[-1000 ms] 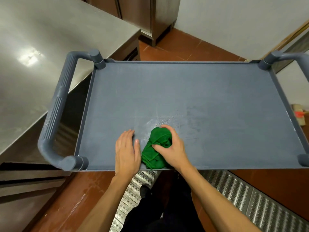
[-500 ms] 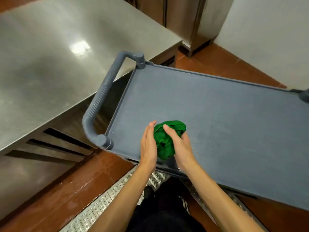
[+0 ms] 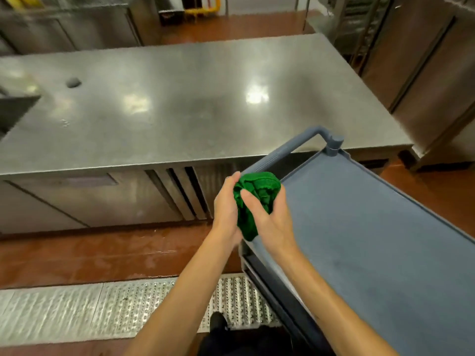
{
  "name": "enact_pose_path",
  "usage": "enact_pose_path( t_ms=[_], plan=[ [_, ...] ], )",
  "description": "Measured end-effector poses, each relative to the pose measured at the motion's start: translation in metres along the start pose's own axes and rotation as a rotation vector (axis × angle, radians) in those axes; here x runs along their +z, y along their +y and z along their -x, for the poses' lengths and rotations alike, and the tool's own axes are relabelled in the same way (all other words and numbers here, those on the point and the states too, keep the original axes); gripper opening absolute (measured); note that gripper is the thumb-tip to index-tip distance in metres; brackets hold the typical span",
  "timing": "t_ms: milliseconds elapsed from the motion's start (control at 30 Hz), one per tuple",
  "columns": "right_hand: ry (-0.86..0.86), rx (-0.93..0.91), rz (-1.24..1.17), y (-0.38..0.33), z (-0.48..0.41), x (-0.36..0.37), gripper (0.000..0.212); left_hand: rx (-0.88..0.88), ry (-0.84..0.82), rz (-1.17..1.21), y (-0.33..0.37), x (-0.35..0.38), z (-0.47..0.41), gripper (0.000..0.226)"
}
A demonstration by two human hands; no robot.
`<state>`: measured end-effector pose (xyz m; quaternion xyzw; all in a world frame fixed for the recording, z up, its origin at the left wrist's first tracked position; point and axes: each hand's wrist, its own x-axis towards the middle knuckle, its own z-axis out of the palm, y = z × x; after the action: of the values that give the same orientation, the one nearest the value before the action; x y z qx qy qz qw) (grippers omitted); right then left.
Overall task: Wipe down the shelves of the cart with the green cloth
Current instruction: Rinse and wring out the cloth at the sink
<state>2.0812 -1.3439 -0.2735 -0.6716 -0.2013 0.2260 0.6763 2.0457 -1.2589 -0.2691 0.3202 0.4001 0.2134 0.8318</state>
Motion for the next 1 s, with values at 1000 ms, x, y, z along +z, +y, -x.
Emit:
enact_pose_path(
  t_ms=[1000],
  plan=[
    [-0.446,0.177,-0.201,-0.05,0.069,0.475,0.046,0.528,0.555,0.006,0.282,-0.372,0.075,0.064]
  ],
)
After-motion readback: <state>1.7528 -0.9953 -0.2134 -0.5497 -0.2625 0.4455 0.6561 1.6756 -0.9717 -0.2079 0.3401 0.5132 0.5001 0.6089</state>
